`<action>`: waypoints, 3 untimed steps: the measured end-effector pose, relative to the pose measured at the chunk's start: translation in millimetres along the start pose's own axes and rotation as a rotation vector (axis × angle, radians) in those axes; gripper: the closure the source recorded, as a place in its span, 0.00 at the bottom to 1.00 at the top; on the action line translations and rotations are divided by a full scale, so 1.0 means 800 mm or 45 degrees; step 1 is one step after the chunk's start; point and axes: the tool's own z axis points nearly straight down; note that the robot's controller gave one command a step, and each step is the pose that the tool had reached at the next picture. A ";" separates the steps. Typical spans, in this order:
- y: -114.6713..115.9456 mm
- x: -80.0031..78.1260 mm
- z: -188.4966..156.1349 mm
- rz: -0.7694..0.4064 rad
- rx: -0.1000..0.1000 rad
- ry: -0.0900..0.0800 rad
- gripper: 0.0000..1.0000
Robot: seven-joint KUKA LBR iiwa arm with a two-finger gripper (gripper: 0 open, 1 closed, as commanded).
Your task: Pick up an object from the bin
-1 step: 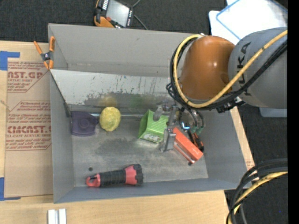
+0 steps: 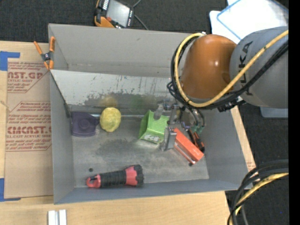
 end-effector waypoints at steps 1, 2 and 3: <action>-0.038 -0.071 0.152 0.079 -0.005 -0.052 0.00; -0.035 -0.061 0.117 0.313 -0.005 -0.018 0.00; -0.019 -0.061 0.132 0.887 -0.003 -0.001 0.00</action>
Offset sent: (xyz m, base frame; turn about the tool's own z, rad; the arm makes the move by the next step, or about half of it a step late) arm 0.0481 -0.0290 -0.0934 0.2475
